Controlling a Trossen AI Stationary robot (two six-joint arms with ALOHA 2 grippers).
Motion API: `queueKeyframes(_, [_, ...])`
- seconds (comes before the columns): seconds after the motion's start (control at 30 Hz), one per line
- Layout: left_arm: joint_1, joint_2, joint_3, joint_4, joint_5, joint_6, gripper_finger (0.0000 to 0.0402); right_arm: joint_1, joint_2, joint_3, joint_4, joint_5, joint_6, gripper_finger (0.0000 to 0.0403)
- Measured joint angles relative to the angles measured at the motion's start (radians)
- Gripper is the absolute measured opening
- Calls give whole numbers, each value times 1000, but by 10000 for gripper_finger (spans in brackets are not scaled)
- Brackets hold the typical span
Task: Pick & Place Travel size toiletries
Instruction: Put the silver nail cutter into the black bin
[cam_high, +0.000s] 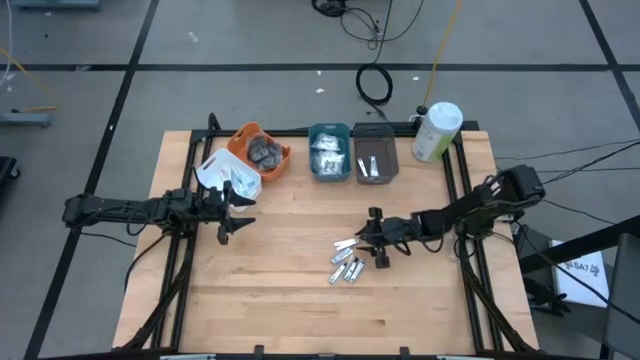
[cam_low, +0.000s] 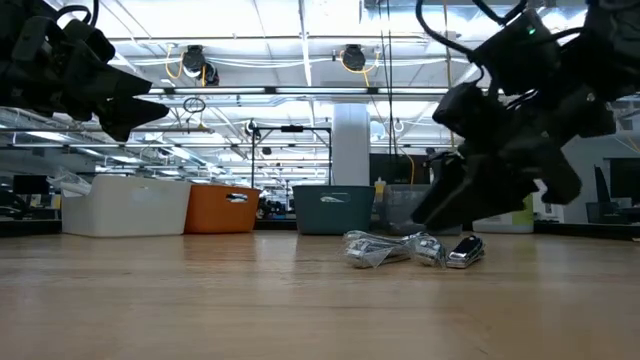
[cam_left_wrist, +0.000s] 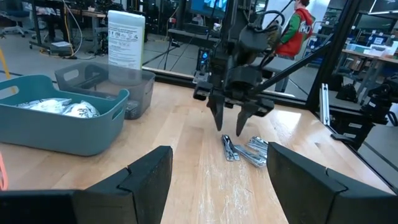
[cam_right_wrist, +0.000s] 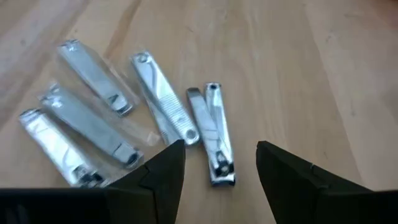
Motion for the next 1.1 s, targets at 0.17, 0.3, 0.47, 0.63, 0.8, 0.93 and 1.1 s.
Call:
queueKeyframes(0.17, [0, 0, 0, 1, 0, 0, 255, -21, 51, 3, 50, -3, -1, 186])
queueKeyframes(0.3, [0, 0, 0, 1, 0, 0, 255, -39, 78, 5, 53, -4, -8, 180])
queueKeyframes(0.47, [0, 0, 0, 1, 0, 0, 255, -57, 105, 6, 64, -59, 4, 173])
queueKeyframes(0.63, [0, 0, 0, 1, 0, 0, 255, -59, 111, 7, 66, -80, 3, 160])
queueKeyframes(0.8, [0, 0, 0, 1, 0, 0, 255, -58, 114, 6, 85, -84, 1, 139])
queueKeyframes(0.93, [0, 0, 0, 1, 0, 0, 255, -57, 114, 6, 91, -85, 10, 129])
queueKeyframes(1.1, [0, 0, 0, 1, 0, 0, 255, -57, 114, 11, 80, -85, 19, 127])
